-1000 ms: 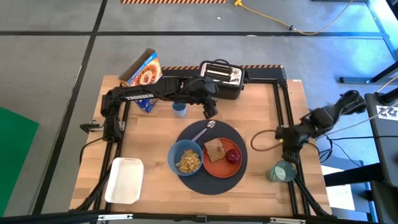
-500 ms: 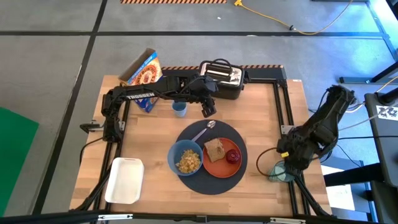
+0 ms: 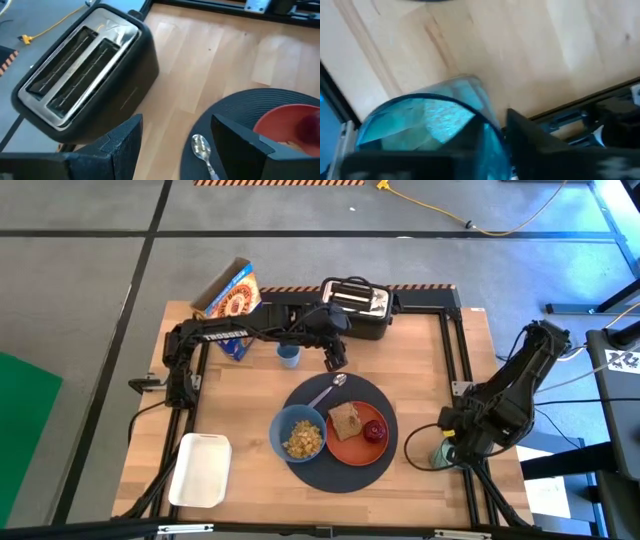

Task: Arrange a breakfast setting
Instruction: Put the blue glass on the black table mat to the top of the orange plate

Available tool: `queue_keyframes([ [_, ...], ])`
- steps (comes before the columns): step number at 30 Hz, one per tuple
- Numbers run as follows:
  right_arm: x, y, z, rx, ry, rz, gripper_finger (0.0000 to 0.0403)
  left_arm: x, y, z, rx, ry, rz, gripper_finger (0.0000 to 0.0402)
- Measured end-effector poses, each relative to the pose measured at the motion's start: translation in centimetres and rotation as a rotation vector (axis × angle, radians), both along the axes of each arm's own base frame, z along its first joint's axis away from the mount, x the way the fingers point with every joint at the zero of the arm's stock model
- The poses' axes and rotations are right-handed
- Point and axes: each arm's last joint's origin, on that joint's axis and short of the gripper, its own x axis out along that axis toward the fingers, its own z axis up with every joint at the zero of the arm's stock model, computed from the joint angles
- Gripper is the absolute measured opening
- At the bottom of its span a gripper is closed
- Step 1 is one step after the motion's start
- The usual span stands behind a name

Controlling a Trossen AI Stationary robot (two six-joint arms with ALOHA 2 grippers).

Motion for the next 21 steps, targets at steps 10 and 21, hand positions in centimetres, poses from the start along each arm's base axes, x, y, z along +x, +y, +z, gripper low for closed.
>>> queue_keyframes([
  [10,0.1,-0.2,0.7,0.035,-0.056,-0.204,0.0005,0.2,-1.4,0.0,-0.015,-0.002,-0.051,0.0231],
  [21,0.7,-4.9,5.8,-0.129,-0.362,-0.676,0.0002,0.8,-1.7,0.4,-0.076,-0.08,-0.12,0.0231],
])
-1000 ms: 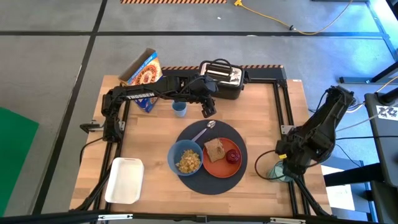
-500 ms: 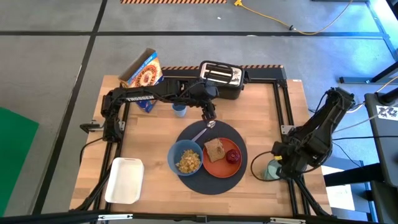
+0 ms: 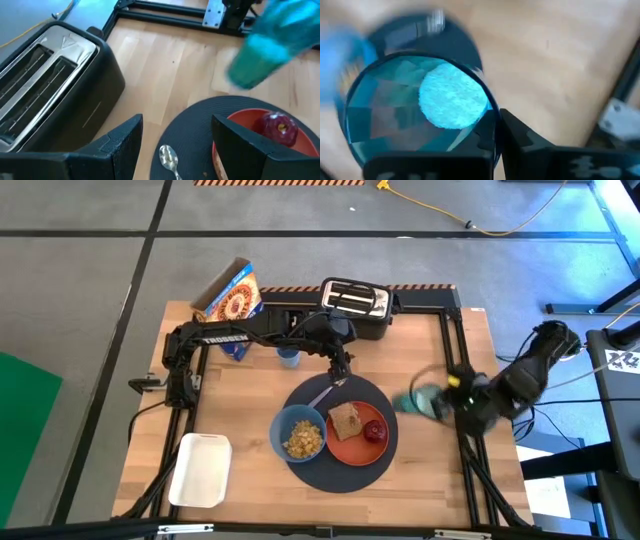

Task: Arrange a breakfast setting
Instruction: Put the blue glass on the black table mat to the top of the orange plate

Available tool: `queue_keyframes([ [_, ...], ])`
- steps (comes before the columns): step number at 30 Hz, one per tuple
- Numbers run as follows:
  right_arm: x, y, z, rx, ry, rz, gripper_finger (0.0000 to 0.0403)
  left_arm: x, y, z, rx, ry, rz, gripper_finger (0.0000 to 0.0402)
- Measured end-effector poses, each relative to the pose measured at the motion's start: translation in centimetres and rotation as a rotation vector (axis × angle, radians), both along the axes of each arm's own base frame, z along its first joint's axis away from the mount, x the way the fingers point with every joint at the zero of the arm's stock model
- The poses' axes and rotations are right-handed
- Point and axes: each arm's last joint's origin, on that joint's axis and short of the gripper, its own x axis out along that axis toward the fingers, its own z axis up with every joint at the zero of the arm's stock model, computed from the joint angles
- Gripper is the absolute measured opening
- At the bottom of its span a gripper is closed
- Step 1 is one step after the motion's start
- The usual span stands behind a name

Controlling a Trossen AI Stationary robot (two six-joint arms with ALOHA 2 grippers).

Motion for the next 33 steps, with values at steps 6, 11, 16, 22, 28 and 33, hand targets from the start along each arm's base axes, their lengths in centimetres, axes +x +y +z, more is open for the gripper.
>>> queue_keyframes([
  [6,2.7,-3.3,-0.3,-0.082,0.084,-0.129,0.0002,-0.1,-0.2,0.2,-0.012,-0.015,0.011,0.0231],
  [11,6.3,-6.0,-0.6,-0.064,0.064,-0.058,0.0001,-0.4,-0.9,0.3,-0.019,0.0,0.001,0.0231],
  [16,9.3,-8.3,-1.0,-0.051,0.009,0.013,0.0001,-1.0,-1.9,0.0,-0.022,0.065,0.05,0.0231],
  [22,11.9,-10.1,-3.2,0.027,0.102,0.017,0.0001,-2.8,-4.0,1.8,0.102,0.053,0.121,0.0231],
  [28,14.3,-10.1,-5.3,0.092,0.147,0.066,0.0,-4.6,-3.9,3.0,0.153,0.076,0.17,0.0231],
  [33,14.9,-10.1,-5.7,0.125,0.141,0.075,0.0,-5.4,-3.6,3.3,0.153,0.097,0.187,0.0231],
])
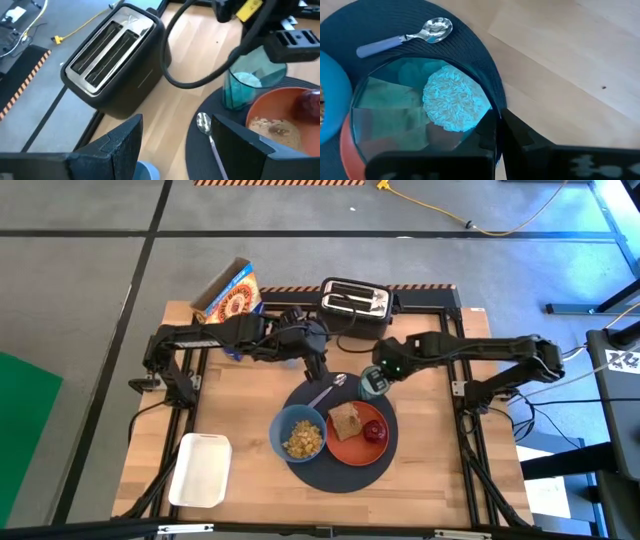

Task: Arrange a breakfast setting
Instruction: Put the blue glass on the black table mat to the top of the orange plate, then return to Home Position

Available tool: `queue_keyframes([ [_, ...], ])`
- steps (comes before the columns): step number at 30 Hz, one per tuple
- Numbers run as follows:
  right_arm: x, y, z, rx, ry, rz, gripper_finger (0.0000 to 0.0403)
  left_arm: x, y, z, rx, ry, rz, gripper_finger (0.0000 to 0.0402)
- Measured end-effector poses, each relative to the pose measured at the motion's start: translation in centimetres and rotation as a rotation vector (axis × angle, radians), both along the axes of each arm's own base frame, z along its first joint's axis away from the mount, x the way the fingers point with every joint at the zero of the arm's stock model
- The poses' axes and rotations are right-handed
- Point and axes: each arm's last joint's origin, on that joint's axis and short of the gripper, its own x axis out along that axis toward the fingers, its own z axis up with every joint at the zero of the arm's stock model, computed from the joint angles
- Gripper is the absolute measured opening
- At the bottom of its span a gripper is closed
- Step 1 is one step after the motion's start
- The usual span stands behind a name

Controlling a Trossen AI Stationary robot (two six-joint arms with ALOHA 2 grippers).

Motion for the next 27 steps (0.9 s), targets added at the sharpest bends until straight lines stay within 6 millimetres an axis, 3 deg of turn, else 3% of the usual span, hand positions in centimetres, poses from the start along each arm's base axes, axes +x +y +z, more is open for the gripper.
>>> queue_keyframes([
  [13,1.2,-1.4,-0.7,0.062,-0.041,-0.033,0.0007,0.0,0.9,0.0,-0.021,0.001,-0.004,0.0231],
  [18,1.4,-1.4,-0.8,0.049,-0.048,-0.032,0.0054,-0.1,0.9,-0.1,-0.024,0.015,-0.008,0.0231],
  [27,1.9,-1.5,1.0,0.007,-0.101,-0.038,0.0147,-0.4,0.9,-0.4,-0.024,0.069,-0.011,0.0231],
])
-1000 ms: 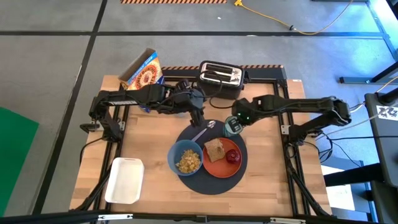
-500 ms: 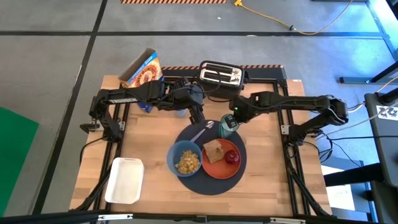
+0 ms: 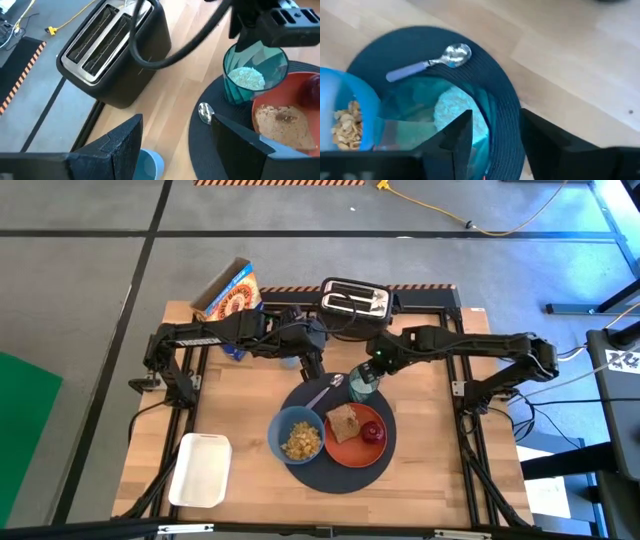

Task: Arrange a breakfast setting
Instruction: Return to Home Position

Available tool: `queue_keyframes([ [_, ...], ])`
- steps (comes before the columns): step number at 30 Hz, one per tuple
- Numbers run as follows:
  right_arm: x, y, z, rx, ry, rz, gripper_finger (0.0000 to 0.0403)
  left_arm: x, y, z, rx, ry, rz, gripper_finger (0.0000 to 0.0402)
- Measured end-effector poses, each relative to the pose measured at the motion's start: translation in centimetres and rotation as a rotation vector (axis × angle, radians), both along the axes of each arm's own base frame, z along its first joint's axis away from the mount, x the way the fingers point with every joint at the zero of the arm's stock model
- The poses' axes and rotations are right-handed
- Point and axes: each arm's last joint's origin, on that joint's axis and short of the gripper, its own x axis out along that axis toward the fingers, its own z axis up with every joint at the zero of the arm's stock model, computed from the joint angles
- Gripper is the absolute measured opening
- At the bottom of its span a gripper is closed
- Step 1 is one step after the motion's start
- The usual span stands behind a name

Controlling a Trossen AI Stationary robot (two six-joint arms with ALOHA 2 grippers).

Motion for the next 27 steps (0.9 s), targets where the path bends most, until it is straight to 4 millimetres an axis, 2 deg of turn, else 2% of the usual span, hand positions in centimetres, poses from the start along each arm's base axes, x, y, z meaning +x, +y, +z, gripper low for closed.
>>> queue_keyframes([
  [2,0.1,-0.1,0.6,-0.022,-0.013,0.011,0.0158,0.0,-0.1,0.1,-0.021,0.002,-0.037,0.0231],
  [5,0.2,-0.1,2.4,-0.047,-0.075,0.03,0.0167,-0.2,0.2,1.2,-0.109,-0.085,-0.129,0.0231],
  [8,-0.4,0.0,4.9,-0.09,-0.158,0.056,0.0174,-1.6,0.7,3.0,-0.105,-0.16,-0.144,0.0231],
  [12,-2.5,0.2,8.2,-0.197,-0.278,0.098,0.0175,-2.9,1.4,4.8,-0.09,-0.267,-0.172,0.0231],
  [14,-3.8,0.9,9.9,-0.26,-0.388,0.181,0.0175,-3.3,1.4,5.8,-0.139,-0.417,-0.265,0.0231],
  [17,-5.7,2.4,11.7,-0.34,-0.588,0.316,0.0174,-3.9,0.7,6.3,-0.154,-0.616,-0.466,0.023],
  [21,-7.6,4.6,12.1,-0.402,-0.885,0.508,0.0174,-4.8,-0.2,4.0,-0.15,-0.774,-0.622,0.023],
  [25,-8.9,5.9,10.6,-0.437,-1.11,0.587,0.0174,-5.3,-0.2,0.5,-0.168,-0.863,-0.647,0.023],
  [27,-9.2,6.1,9.7,-0.467,-1.174,0.588,0.0174,-5.7,-0.2,-0.4,-0.152,-0.923,-0.641,0.023],
])
